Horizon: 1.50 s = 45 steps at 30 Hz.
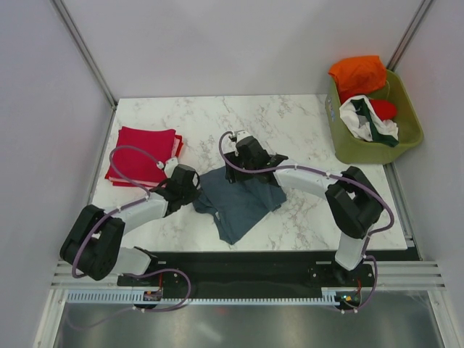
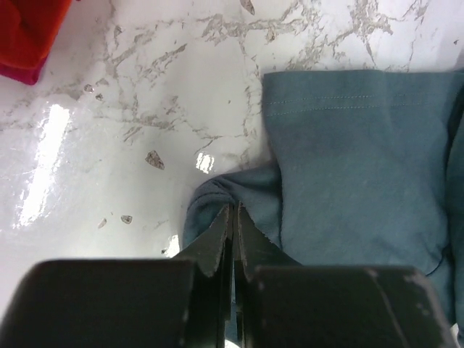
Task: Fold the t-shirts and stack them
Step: Flatten the tshirt out
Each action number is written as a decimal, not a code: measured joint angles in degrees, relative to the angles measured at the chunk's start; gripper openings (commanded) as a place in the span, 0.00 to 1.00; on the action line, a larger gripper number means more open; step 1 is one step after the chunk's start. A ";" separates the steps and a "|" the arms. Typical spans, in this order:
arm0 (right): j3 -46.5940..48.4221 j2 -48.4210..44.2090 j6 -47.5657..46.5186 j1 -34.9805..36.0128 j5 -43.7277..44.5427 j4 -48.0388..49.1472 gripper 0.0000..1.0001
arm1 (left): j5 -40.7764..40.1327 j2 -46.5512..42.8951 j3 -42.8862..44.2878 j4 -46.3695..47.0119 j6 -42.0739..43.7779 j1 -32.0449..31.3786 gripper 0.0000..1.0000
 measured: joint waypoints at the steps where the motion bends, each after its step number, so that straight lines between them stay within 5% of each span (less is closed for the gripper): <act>1: 0.70 1.03 0.00 0.00 0.24 -0.11 0.63 | 0.02 -0.28 -0.26 0.11 0.00 0.20 0.02; 8: 5.25 7.39 0.04 0.44 2.69 -1.62 0.61 | 0.13 -4.39 -3.37 0.48 0.00 1.92 0.02; 22: 12.39 14.01 -2.03 0.96 20.83 -7.78 0.59 | 1.09 -5.11 -4.94 0.55 0.04 2.45 0.02; 27: 12.63 14.78 -2.43 0.79 26.08 -9.66 0.22 | 1.14 -5.25 -4.94 0.55 0.07 2.62 0.02; 32: 11.37 11.82 -1.70 -0.87 27.04 -10.10 0.04 | 1.20 -6.36 -4.92 0.44 0.48 3.43 0.02; 45: 2.84 -14.25 -0.39 -18.12 15.74 -9.86 0.00 | 2.47 -8.52 1.88 -2.40 4.15 8.46 0.07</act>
